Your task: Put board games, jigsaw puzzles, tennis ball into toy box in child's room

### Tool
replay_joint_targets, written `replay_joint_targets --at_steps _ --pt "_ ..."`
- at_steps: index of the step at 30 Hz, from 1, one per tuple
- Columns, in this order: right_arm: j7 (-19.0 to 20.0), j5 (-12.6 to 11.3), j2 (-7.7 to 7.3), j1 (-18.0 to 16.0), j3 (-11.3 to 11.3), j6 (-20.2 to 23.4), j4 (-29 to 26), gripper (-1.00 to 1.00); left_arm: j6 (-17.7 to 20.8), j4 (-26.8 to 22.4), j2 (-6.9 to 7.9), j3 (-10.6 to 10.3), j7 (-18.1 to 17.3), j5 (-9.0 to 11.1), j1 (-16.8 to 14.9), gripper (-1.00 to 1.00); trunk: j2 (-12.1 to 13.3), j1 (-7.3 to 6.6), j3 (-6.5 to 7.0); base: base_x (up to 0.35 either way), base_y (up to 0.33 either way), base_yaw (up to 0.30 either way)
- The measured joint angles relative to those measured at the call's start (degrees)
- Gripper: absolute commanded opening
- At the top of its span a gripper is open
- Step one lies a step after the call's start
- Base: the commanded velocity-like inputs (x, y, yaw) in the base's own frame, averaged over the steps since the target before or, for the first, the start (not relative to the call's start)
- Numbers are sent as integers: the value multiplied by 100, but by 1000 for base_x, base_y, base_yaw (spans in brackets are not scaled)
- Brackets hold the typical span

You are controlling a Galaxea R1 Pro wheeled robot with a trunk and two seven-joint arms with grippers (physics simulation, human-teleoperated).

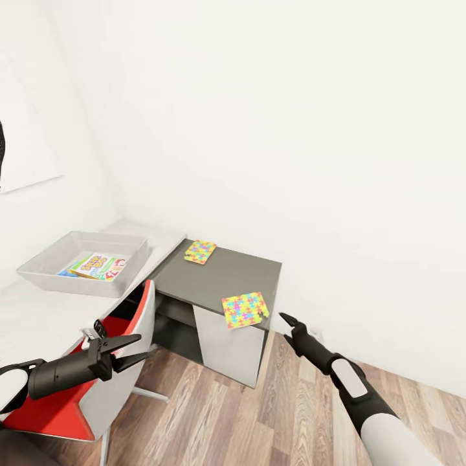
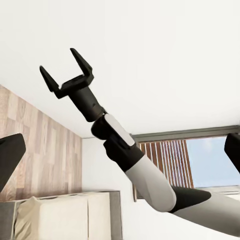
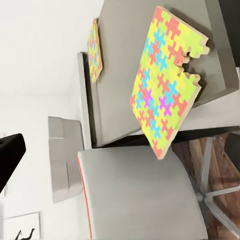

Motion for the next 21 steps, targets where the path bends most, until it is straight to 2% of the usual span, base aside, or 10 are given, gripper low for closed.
replay_joint_targets --at_steps 6,13,15,17,18,20,21 --pt "-22 -526 52 5 6 7 178 100 0 -6 -5 0 -1 7 0 100 0 0 0 0 38 0" --pt "-20 -778 63 1 1 -1 410 100 -1 -23 1 30 -83 9 7 100 0 0 0 0 5 0" --pt "-20 -902 63 4 -1 -1 437 100 -2 -40 9 134 -152 13 -5 100 0 0 0 0 1 0" --pt "-22 -1090 59 1 -2 -2 526 100 -3 -86 21 330 -196 36 -77 100 0 0 0 0 0 0" --pt "-18 -1239 61 4 -1 -3 648 100 -3 -111 40 479 -212 69 -218 100 0 0 0 0 0 0" --pt "-10 -1416 64 3 3 -3 804 100 -8 -124 56 604 -228 66 -425 100 0 0 0 0 0 0" --pt "-1 -1580 70 4 6 -10 959 100 -13 -119 65 679 -233 93 -618 100 0 0 0 0 0 0"
